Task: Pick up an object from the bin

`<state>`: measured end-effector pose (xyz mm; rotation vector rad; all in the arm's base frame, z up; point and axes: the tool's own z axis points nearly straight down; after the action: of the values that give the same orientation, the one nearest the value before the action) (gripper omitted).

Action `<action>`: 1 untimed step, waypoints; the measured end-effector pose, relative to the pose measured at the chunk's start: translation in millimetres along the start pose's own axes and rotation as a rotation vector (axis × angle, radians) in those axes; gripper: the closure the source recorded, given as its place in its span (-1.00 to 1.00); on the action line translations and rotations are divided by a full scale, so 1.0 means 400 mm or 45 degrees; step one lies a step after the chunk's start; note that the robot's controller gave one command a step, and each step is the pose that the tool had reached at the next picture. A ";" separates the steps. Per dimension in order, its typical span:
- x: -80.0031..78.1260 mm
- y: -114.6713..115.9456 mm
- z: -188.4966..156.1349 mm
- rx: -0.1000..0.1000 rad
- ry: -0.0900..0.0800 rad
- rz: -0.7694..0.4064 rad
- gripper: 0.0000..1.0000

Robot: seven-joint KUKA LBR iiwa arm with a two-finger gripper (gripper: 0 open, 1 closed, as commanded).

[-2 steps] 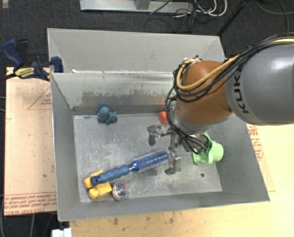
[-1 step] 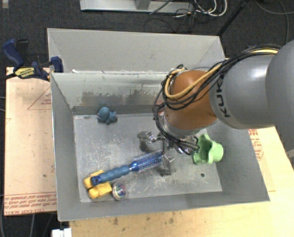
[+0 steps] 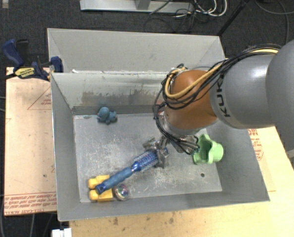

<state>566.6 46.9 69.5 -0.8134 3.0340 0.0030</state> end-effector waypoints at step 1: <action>0.020 -0.004 -0.269 0.007 -0.009 0.004 1.00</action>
Offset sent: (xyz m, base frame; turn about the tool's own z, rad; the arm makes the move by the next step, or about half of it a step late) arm -0.0077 -0.0057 0.1035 -0.0003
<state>560.4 41.3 176.9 -0.8064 3.0272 -0.0022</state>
